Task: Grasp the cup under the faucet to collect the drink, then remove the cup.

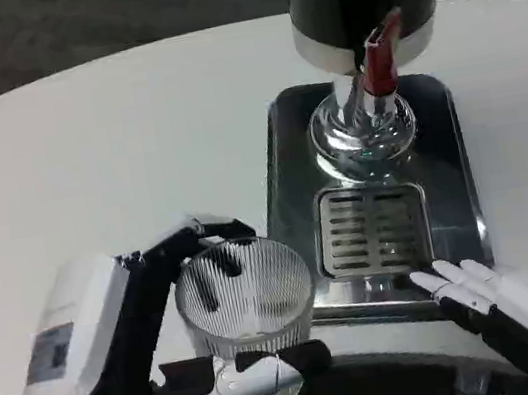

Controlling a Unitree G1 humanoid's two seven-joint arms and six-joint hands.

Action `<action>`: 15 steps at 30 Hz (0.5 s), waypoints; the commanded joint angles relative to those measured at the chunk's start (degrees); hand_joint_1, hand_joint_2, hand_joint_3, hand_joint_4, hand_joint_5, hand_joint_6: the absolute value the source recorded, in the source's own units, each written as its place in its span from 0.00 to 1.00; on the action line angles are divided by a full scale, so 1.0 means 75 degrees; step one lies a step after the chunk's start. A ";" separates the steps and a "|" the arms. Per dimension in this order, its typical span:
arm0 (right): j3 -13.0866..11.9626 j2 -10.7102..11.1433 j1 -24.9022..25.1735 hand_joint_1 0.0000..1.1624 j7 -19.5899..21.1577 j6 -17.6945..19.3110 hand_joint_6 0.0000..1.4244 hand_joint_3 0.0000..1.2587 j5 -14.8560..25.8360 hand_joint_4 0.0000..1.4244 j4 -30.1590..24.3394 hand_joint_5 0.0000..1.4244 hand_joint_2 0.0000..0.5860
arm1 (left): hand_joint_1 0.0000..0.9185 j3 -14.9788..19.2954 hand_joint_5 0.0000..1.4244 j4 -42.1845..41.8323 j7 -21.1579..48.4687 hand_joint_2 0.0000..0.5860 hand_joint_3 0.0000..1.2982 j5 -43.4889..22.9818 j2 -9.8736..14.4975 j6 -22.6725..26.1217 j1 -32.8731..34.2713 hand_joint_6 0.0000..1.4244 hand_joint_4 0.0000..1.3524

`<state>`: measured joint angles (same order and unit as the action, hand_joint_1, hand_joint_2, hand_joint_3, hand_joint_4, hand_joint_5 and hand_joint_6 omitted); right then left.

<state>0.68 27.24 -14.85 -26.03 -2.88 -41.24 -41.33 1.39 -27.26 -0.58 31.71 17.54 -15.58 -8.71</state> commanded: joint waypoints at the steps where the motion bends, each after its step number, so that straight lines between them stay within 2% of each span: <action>1: 0.0034 -0.0017 -0.0013 0.44 -0.0072 -0.0087 0.00 0.06 -0.0060 0.00 -0.0105 0.00 0.78 | 0.78 -0.0011 0.85 0.0053 0.0029 0.00 0.72 -0.0171 0.0016 -0.0092 0.0087 1.00 0.78; 15: 0.0055 -0.0069 -0.0089 0.43 -0.0127 -0.0184 0.00 0.06 -0.0107 0.00 -0.0224 0.00 0.78 | 0.78 -0.0022 0.85 0.0030 0.0065 0.00 0.72 -0.0248 0.0050 -0.0162 0.0034 1.00 0.79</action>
<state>0.79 27.02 -14.90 -26.62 -3.80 -41.52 -41.57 1.23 -26.49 -0.34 31.27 17.70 -15.59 -8.33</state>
